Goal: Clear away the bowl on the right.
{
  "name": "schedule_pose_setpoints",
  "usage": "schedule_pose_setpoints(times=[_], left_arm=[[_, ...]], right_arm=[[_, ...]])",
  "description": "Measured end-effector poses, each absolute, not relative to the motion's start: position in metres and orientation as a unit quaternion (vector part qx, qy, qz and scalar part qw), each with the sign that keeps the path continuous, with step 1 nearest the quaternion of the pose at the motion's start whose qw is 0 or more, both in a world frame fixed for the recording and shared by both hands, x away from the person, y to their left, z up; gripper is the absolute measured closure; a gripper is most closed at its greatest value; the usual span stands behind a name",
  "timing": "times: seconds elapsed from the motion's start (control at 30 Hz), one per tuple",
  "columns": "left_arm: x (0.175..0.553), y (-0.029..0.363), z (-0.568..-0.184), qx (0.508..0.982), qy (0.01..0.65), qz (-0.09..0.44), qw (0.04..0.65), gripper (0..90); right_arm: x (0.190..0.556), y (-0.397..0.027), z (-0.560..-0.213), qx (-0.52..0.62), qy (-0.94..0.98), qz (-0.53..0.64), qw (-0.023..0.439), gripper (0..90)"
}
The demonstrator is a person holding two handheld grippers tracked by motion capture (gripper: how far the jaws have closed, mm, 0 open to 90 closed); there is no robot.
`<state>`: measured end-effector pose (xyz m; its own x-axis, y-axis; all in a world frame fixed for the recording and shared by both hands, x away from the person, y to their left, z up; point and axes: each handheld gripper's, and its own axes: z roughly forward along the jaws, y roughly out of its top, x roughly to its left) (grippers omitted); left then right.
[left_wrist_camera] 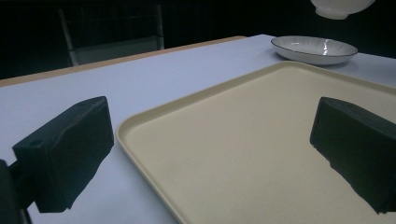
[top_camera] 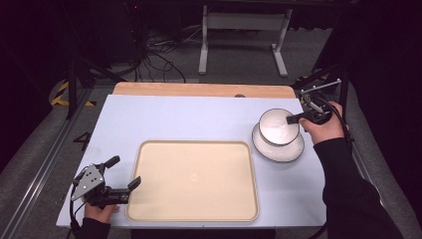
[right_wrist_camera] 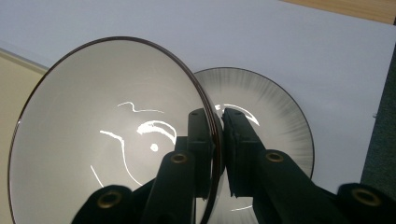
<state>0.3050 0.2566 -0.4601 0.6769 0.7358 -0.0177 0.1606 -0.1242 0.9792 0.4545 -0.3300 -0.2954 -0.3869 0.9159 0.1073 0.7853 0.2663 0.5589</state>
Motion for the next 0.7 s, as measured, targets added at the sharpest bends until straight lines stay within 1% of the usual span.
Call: schedule_pose_setpoints(times=[0.33,0.7], left_arm=[[0.305,0.256,-0.46,0.708,0.317,0.248,0.581,0.3],[0.305,0.257,-0.46,0.708,0.316,0.247,0.581,0.3]], right_arm=[[0.445,-0.31,-0.284,0.514,0.803,0.278,0.118,82.1],[0.433,-0.266,-0.281,0.47,0.829,0.286,0.101,82.1]])
